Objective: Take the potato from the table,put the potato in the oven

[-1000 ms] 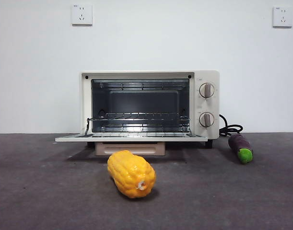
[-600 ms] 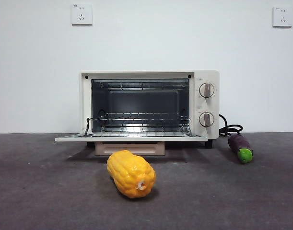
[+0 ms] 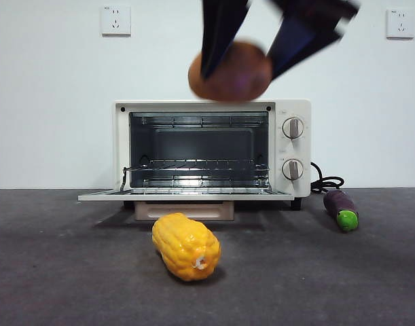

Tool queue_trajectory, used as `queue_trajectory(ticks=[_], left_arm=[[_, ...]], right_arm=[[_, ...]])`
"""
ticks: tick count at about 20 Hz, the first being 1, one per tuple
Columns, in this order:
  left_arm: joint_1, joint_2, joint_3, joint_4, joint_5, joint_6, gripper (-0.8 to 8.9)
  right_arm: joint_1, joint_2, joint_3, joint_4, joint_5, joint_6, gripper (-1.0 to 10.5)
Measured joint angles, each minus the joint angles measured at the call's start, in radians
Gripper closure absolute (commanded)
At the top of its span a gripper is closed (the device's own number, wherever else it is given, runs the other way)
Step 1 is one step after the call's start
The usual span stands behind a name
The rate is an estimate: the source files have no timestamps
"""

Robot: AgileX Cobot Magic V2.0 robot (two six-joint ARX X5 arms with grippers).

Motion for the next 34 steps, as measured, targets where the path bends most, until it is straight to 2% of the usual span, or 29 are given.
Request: queue_trajectory(ticks=[3, 8, 13, 16, 24, 34], left_arm=[[0.0, 0.0, 0.0, 0.0, 0.0, 0.0, 8.18], [0.0, 0.0, -0.011, 0.0, 0.0, 0.011, 8.19], [0.0, 0.0, -0.068, 0.0, 0.0, 0.014, 8.18], [0.0, 0.002, -0.107, -0.002, -0.041, 0.02, 8.19], [0.0, 0.004, -0.106, 0.0, -0.079, 0.058, 8.19], [0.0, 0.043, -0.106, 0.0, -0.08, 0.064, 8.19]], right_arm=[[-0.079, 0.109, -0.001, 0.186, -0.013, -0.001, 8.8], [-0.201, 0.29, 0.001, 0.413, -0.109, -0.001, 8.8], [-0.249, 0.412, 0.117, 0.441, -0.143, -0.019, 8.8], [-0.265, 0.474, 0.235, 0.452, -0.153, -0.043, 8.8], [-0.32, 0.698, 0.481, 0.391, -0.168, -0.049, 8.8], [-0.36, 0.761, 0.515, 0.447, -0.15, -0.022, 8.8]])
